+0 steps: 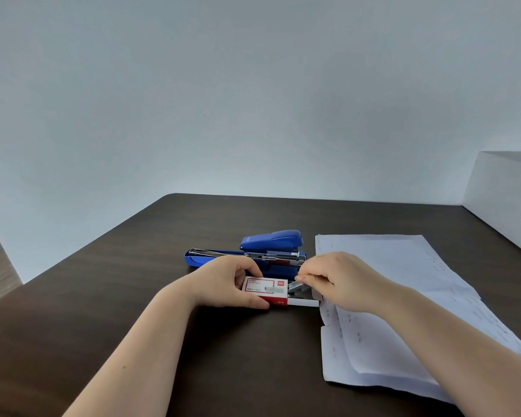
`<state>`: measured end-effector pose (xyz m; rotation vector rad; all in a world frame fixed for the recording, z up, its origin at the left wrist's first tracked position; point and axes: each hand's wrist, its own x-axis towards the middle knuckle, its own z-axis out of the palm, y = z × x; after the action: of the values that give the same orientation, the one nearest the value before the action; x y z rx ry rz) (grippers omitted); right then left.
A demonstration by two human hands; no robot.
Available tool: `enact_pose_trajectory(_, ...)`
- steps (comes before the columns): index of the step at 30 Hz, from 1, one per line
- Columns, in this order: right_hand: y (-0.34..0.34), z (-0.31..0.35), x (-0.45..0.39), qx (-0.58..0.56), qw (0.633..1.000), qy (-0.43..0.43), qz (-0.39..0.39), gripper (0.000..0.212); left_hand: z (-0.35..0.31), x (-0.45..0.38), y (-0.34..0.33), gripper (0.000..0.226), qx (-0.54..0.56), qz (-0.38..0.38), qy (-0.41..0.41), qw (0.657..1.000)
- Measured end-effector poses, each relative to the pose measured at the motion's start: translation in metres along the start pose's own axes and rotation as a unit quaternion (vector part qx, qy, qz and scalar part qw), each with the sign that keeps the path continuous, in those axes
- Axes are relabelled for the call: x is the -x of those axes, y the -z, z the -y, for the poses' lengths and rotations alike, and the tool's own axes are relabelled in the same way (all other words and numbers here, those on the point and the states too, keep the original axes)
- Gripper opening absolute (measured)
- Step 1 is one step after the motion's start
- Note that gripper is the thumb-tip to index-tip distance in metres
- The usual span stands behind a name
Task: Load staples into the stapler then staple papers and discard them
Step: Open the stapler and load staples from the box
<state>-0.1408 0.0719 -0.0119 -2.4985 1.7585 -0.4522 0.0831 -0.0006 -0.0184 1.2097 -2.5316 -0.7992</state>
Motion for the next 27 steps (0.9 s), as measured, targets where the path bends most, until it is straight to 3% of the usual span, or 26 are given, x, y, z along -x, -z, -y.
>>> enact_pose_trajectory(9, -0.002, 0.002, 0.000, -0.033, 0.996, 0.031, -0.082, 0.023, 0.001, 0.000, 0.000, 0.046, 0.001, 0.002, 0.010, 1.000)
enact_pose_trajectory(13, 0.000, 0.000, -0.001, -0.086, 0.983, -0.025, -0.162, 0.021, -0.003, 0.003, 0.002, 0.051, 0.010, 0.001, 0.002, 1.000)
enact_pose_trajectory(15, 0.004, 0.000, 0.000, -0.133, 0.972, -0.056, -0.185, 0.018, -0.004, 0.004, 0.004, 0.048, 0.022, -0.041, -0.005, 0.999)
enact_pose_trajectory(18, 0.010, 0.003, -0.001, -0.188, 0.958, -0.079, -0.200, 0.017, -0.011, 0.004, 0.006, 0.023, 0.116, -0.132, -0.029, 0.984)
enact_pose_trajectory(20, 0.012, 0.007, -0.004, -0.201, 0.956, -0.072, -0.201, 0.017, -0.024, 0.003, 0.006, 0.024, 0.221, -0.166, -0.024, 0.961)
enact_pose_trajectory(23, 0.014, 0.013, -0.011, -0.193, 0.960, -0.053, -0.196, 0.015, -0.041, -0.002, 0.009, 0.027, 0.313, -0.160, -0.017, 0.936)
enact_pose_trajectory(27, 0.018, 0.019, -0.016, -0.187, 0.964, -0.036, -0.187, 0.015, -0.053, -0.009, 0.006, 0.014, 0.357, -0.127, -0.037, 0.925)
